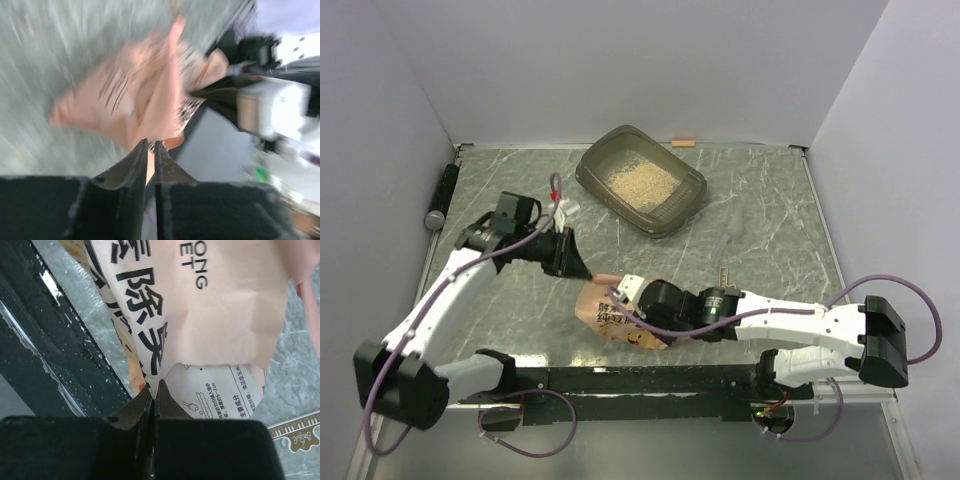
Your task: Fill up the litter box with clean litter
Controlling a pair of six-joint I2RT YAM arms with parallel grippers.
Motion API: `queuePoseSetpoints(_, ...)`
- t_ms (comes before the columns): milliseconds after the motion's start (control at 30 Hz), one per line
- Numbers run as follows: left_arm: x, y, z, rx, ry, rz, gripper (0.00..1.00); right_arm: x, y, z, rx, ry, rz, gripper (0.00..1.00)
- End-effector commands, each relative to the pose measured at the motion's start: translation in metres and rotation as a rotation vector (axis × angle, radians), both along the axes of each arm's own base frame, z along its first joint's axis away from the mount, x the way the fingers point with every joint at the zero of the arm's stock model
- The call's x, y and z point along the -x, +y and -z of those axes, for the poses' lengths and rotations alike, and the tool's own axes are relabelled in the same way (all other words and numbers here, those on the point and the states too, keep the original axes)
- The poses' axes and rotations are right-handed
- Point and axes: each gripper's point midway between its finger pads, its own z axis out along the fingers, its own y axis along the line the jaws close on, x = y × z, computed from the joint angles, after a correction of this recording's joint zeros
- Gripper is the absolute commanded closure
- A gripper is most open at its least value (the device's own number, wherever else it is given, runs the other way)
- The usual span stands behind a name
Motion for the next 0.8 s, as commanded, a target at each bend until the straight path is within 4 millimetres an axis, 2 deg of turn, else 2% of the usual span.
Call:
queuePoseSetpoints(0, -0.011, -0.008, -0.066, 0.122, -0.361, 0.042, 0.82, -0.009, -0.012, -0.026, -0.028, 0.071, 0.005, 1.00)
queuePoseSetpoints(33, -0.013, -0.012, -0.074, 0.149, -0.419, 0.053, 0.80, -0.013, -0.013, -0.032, -0.034, 0.062, -0.012, 1.00)
queuePoseSetpoints(67, -0.008, -0.014, -0.078, 0.166, -0.451, 0.063, 0.80, -0.009, -0.010, -0.038, -0.062, 0.104, -0.035, 1.00)
queuePoseSetpoints(100, 0.003, -0.022, -0.070, 0.181, -0.454, 0.111, 0.79, -0.017, -0.010, -0.049, -0.087, 0.097, -0.040, 1.00)
queuePoseSetpoints(133, 0.003, -0.025, -0.066, 0.166, -0.476, 0.114, 0.78, -0.018, -0.012, -0.053, -0.079, 0.096, -0.067, 1.00)
queuePoseSetpoints(167, 0.005, -0.031, -0.067, 0.170, -0.509, 0.132, 0.77, -0.016, -0.007, -0.063, -0.108, 0.109, -0.105, 1.00)
queuePoseSetpoints(200, 0.019, -0.044, -0.063, 0.178, -0.523, 0.204, 0.76, -0.019, -0.006, -0.066, -0.106, 0.096, -0.133, 1.00)
queuePoseSetpoints(267, 0.022, -0.057, -0.059, 0.171, -0.556, 0.242, 0.73, -0.027, -0.003, -0.078, -0.136, 0.087, -0.152, 1.00)
queuePoseSetpoints(300, 0.030, -0.066, -0.059, 0.173, -0.580, 0.288, 0.73, -0.027, 0.000, -0.081, -0.144, 0.088, -0.190, 1.00)
queuePoseSetpoints(367, 0.022, -0.072, -0.055, 0.142, -0.617, 0.287, 0.71, -0.031, 0.002, -0.088, -0.156, 0.075, -0.206, 1.00)
queuePoseSetpoints(433, 0.017, -0.075, -0.054, 0.127, -0.661, 0.306, 0.71, -0.030, 0.006, -0.088, -0.156, 0.082, -0.237, 1.00)
queuePoseSetpoints(467, 0.008, -0.077, -0.052, 0.105, -0.719, 0.308, 0.70, -0.030, 0.005, -0.088, -0.154, 0.087, -0.245, 1.00)
queuePoseSetpoints(533, 0.002, -0.079, -0.051, 0.099, -0.770, 0.317, 0.65, -0.026, 0.007, -0.087, -0.161, 0.097, -0.272, 1.00)
queuePoseSetpoints(600, -0.001, -0.083, -0.053, 0.124, -0.845, 0.352, 0.65, -0.025, 0.007, -0.085, -0.167, 0.100, -0.281, 1.00)
queuePoseSetpoints(733, 0.002, -0.089, -0.055, 0.196, -0.960, 0.396, 0.62, -0.021, 0.006, -0.081, -0.189, 0.116, -0.285, 1.00)
queuePoseSetpoints(767, 0.007, -0.089, -0.045, 0.206, -0.962, 0.425, 0.61, -0.021, 0.005, -0.082, -0.198, 0.114, -0.283, 1.00)
